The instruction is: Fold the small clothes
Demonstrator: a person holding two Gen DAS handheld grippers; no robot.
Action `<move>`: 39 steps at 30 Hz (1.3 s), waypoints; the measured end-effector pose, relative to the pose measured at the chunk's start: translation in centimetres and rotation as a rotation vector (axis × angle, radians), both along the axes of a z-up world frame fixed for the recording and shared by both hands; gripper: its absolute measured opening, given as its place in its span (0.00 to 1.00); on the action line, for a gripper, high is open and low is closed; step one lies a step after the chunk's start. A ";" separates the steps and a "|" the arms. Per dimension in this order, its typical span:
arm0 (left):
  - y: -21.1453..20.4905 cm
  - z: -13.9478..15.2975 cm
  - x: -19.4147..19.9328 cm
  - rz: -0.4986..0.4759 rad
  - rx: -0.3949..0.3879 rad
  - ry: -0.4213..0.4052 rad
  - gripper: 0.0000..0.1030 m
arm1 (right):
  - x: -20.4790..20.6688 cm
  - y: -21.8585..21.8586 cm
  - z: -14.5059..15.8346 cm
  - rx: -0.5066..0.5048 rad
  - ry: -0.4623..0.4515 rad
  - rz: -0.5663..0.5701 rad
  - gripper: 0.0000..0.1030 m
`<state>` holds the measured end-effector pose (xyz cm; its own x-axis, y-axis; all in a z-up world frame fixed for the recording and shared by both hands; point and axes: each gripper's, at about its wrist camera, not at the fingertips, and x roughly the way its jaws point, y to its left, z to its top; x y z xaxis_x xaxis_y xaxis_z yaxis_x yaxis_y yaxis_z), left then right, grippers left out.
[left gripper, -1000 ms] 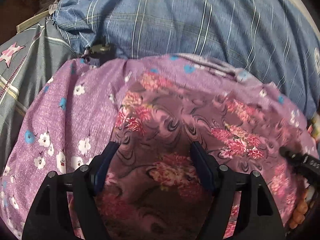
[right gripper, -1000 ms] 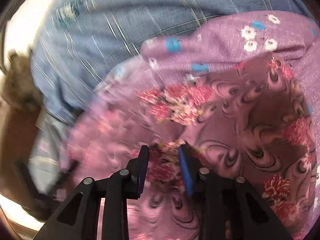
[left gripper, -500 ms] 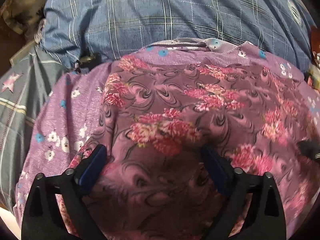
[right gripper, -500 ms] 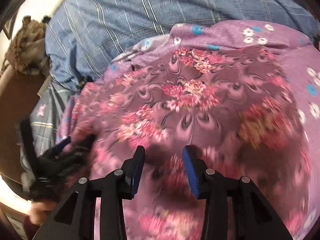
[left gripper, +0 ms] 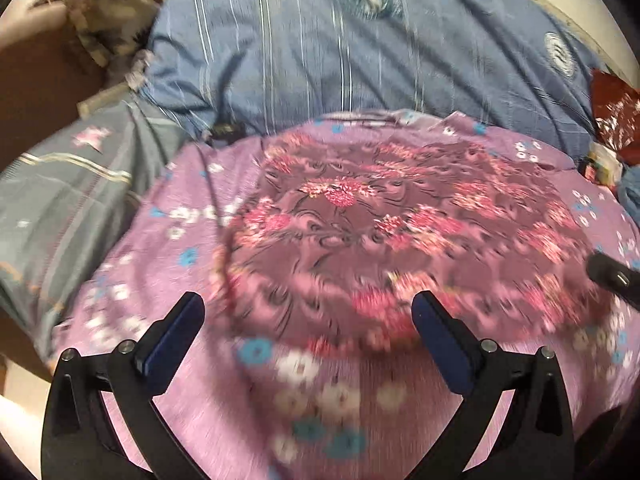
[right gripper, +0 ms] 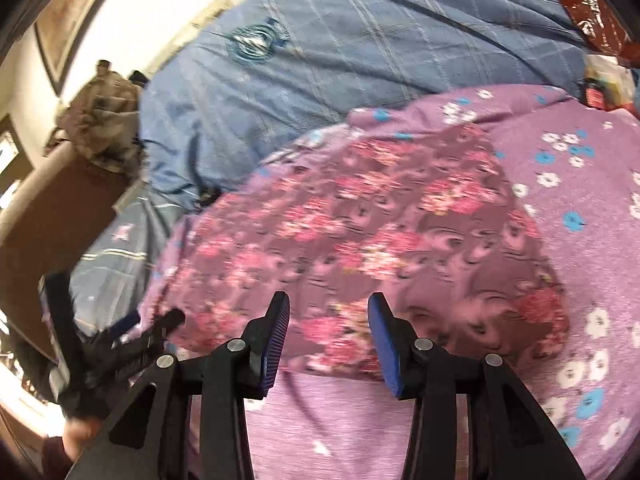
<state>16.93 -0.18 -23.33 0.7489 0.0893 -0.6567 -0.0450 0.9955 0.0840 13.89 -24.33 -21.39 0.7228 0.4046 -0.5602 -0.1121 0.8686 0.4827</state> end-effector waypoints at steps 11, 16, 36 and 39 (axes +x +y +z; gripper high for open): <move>-0.5 6.3 -4.1 0.018 0.124 -0.172 1.00 | 0.0 2.4 1.1 0.021 -0.065 0.023 0.42; -1.2 6.0 -3.7 0.020 0.137 -0.162 1.00 | 0.0 2.0 1.5 -0.018 -0.075 -0.008 0.42; 6.2 -1.7 0.0 0.216 -0.265 0.138 0.94 | 4.9 7.0 -3.5 -0.021 0.194 0.178 0.17; 6.5 -2.3 0.4 0.214 -0.301 0.171 0.70 | 5.3 6.5 -4.6 0.016 0.258 0.155 0.09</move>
